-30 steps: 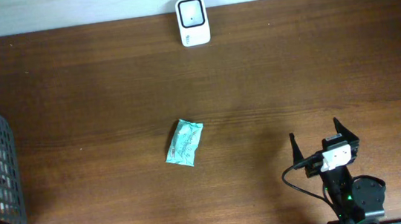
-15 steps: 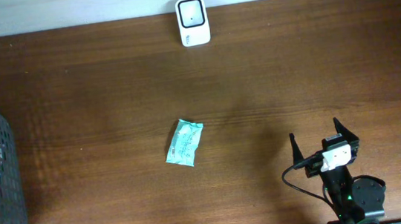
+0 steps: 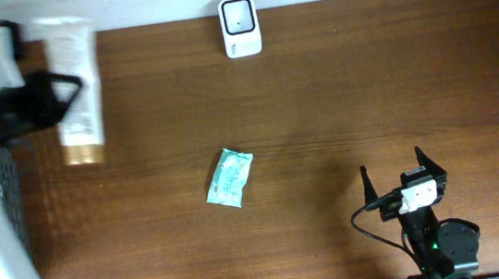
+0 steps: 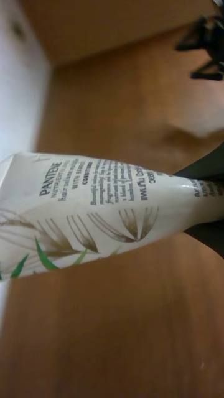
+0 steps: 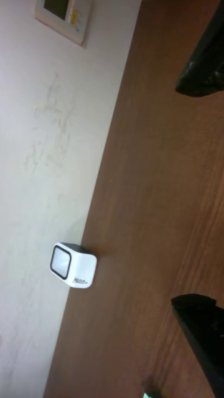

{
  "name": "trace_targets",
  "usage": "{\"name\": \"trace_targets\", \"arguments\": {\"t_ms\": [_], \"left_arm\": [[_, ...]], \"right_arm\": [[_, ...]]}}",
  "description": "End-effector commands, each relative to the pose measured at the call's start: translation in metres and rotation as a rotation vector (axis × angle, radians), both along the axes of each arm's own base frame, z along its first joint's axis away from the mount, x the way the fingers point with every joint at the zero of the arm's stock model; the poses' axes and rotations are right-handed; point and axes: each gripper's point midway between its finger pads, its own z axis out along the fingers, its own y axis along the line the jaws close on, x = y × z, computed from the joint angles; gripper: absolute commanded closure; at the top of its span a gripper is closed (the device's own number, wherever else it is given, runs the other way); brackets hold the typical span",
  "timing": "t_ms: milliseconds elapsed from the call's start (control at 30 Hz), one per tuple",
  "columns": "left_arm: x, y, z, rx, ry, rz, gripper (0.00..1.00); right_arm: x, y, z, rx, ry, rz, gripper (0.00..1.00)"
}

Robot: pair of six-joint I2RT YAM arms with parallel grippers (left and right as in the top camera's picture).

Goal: Scan the item barcode
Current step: 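Lay the white tube beside the sachet with the left gripper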

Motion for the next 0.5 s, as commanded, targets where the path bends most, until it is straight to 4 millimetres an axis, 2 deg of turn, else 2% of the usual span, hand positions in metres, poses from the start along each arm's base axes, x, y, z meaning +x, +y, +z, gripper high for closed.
{"name": "trace_targets", "arguments": {"t_ms": [0, 67, 100, 233, 267, 367, 467], "left_arm": [[0.006, -0.046, -0.076, 0.031, 0.152, -0.114, 1.0], [0.014, -0.073, -0.124, 0.005, 0.19, -0.147, 1.0], [0.017, -0.081, -0.146, 0.001, 0.202, -0.141, 1.0], [0.024, -0.085, -0.222, 0.024, 0.267, 0.029, 1.0], [0.027, -0.088, -0.242, 0.037, 0.237, 0.053, 1.0], [0.031, -0.097, -0.274, 0.078, 0.144, 0.048, 0.99], [0.027, -0.112, -0.298, 0.078, 0.143, 0.02, 0.98]], "right_arm": [[-0.001, 0.003, -0.002, 0.007, 0.005, 0.015, 0.02], [-0.001, 0.003, -0.002, 0.007, 0.005, 0.015, 0.02], [-0.001, 0.003, -0.002, 0.007, 0.005, 0.015, 0.02], [-0.001, 0.003, -0.002, 0.007, 0.005, 0.015, 0.01], [-0.001, 0.003, -0.002, 0.007, 0.005, 0.015, 0.02], [-0.001, 0.003, -0.002, 0.007, 0.005, 0.015, 0.02], [-0.001, 0.003, -0.002, 0.007, 0.005, 0.015, 0.02]]}}
